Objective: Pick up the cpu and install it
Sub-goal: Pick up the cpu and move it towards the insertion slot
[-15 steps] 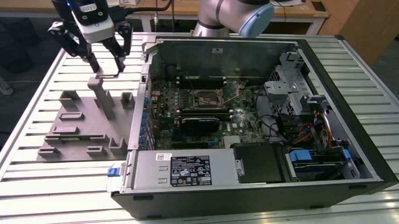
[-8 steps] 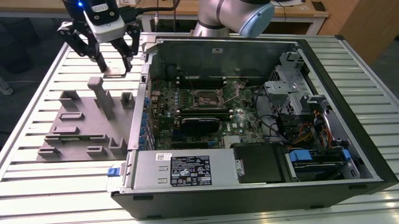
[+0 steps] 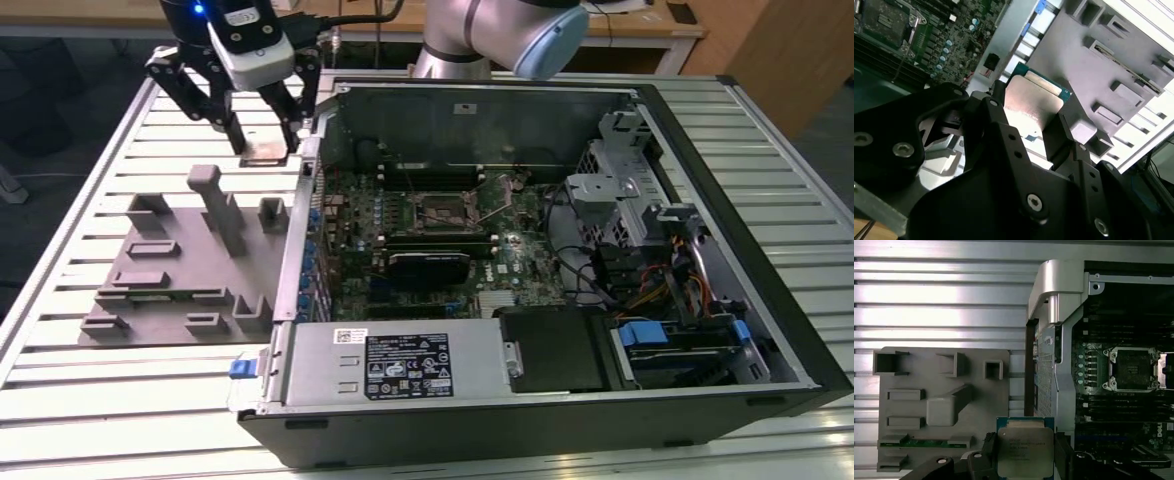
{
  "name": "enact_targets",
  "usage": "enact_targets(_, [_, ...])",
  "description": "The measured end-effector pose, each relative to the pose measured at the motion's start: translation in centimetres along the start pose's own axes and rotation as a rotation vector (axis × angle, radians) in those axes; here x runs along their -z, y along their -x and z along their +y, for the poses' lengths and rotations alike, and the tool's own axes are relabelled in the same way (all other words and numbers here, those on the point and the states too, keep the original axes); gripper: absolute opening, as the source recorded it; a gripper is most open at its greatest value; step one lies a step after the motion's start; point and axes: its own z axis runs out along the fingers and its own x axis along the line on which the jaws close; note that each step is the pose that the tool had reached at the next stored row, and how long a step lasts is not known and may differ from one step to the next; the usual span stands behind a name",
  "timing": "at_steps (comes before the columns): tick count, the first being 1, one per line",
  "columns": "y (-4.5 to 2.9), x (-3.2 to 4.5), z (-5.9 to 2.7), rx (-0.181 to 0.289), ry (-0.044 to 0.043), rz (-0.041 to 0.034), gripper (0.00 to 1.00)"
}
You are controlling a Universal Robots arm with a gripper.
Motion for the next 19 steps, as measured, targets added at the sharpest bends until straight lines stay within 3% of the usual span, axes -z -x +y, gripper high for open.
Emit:
enact_targets(8, [1.67, -0.05, 0.04, 0.000, 0.0000, 0.0009, 0.54])
enact_targets(19, [3.42, -0.11, 0.12, 0.000, 0.0000, 0.0012, 0.54])
